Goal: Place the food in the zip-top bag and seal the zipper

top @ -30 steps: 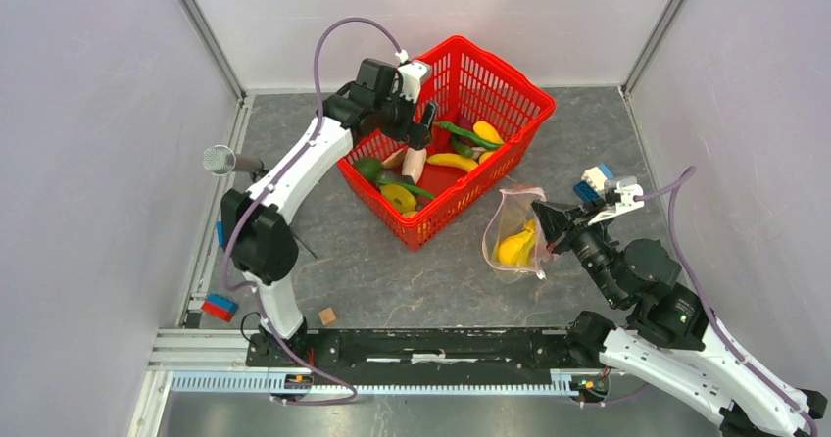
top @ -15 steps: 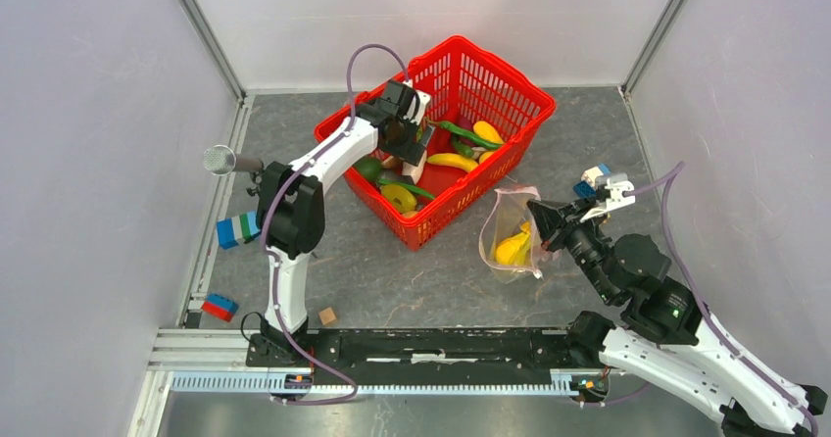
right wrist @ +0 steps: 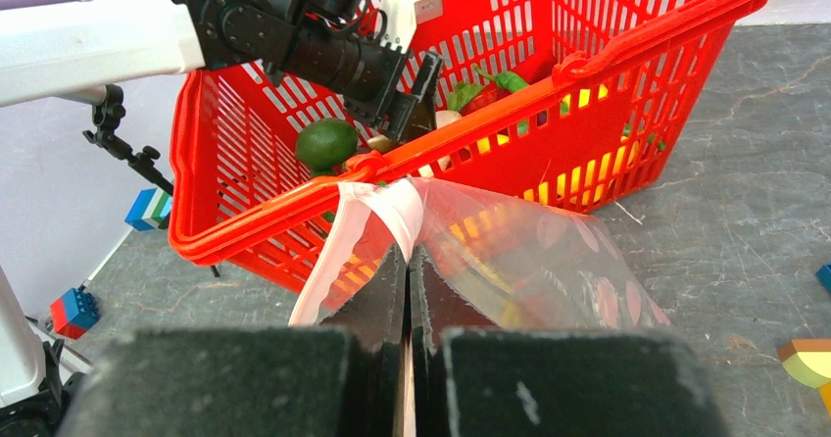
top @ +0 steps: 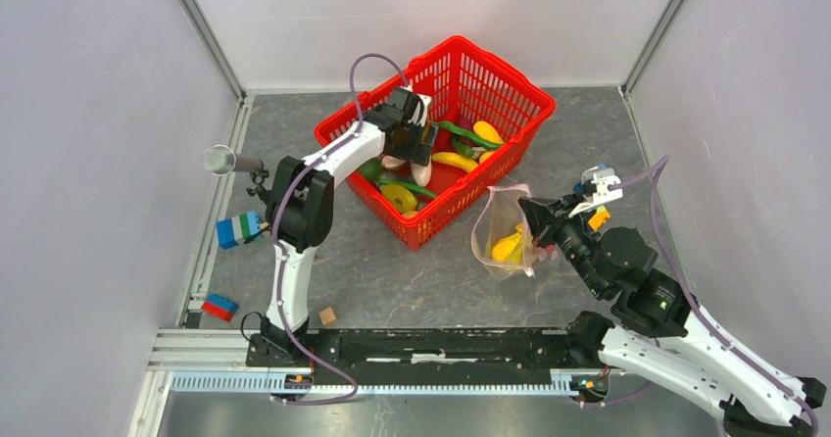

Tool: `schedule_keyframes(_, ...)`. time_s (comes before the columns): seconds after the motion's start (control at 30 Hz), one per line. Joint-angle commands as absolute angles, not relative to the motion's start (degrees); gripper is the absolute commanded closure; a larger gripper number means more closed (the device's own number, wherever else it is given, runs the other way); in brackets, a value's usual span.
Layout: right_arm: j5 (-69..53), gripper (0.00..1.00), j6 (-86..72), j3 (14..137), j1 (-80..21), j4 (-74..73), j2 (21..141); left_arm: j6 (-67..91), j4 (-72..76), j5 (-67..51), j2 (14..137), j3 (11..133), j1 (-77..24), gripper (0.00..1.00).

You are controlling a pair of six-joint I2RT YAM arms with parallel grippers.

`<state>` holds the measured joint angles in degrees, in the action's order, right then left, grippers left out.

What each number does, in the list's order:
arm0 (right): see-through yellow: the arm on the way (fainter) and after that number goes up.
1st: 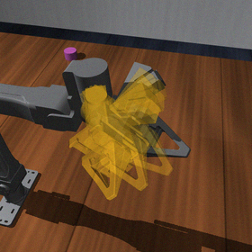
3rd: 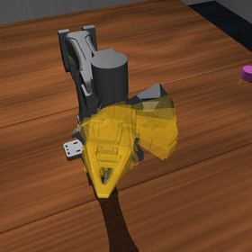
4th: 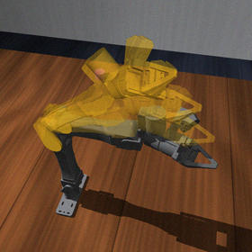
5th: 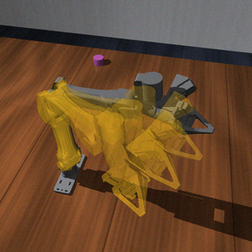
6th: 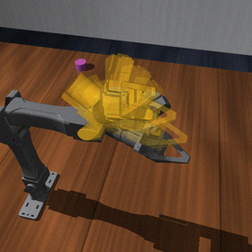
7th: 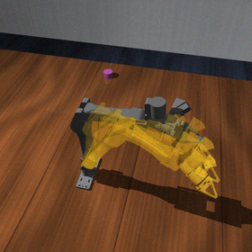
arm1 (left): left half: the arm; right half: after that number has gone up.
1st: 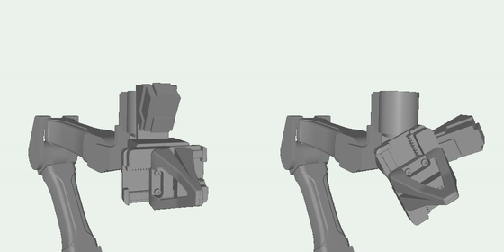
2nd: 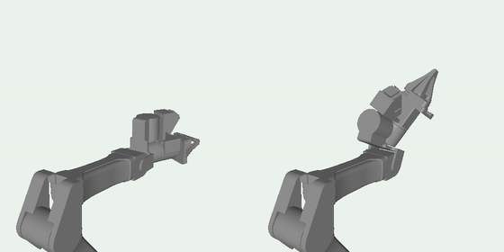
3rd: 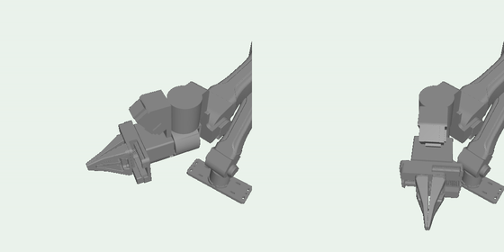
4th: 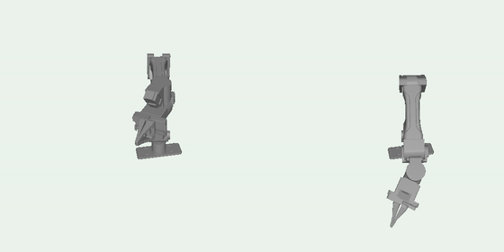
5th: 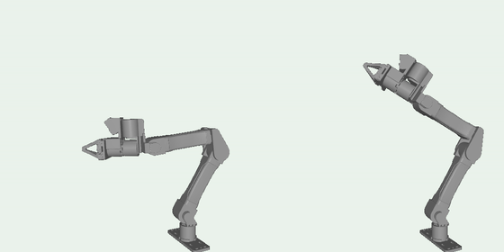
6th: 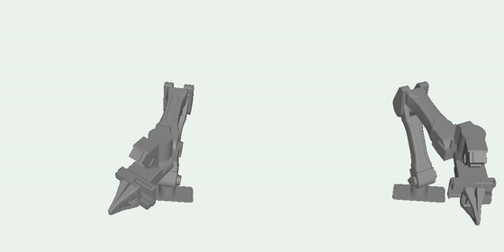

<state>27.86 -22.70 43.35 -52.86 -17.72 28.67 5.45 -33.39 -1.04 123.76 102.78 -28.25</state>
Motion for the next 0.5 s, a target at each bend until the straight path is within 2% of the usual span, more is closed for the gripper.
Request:
schedule_keyframes(0.0, 28.1, 1.0, -22.8, 42.9, -53.0, -15.1, 28.1, 10.5, -29.8, -1.4, 127.0, 102.8, -28.5, 0.16)
schedule_keyframes(0.27, 30.2, 1.0, -21.5, 43.2, -53.0, -16.6, 27.1, 11.8, -27.1, -1.4, 125.4, 100.5, -28.6, 0.29)
schedule_keyframes(0.33, 30.3, 1.0, -21.5, 43.2, -53.0, -16.8, 26.7, 11.3, -26.8, -2.3, 124.9, 100.8, -28.6, 0.28)
schedule_keyframes(0.4, 30.4, 1.0, -21.9, 43.1, -53.0, -17.1, 26.3, 10.7, -28.0, -2.8, 125.6, 102.6, -28.6, 0.2)
schedule_keyframes(0.47, 30.4, 1.0, -22.3, 42.8, -53.0, -17.3, 25.7, 10.3, -29.6, -2.9, 127.2, 104.8, -28.6, 0.19)
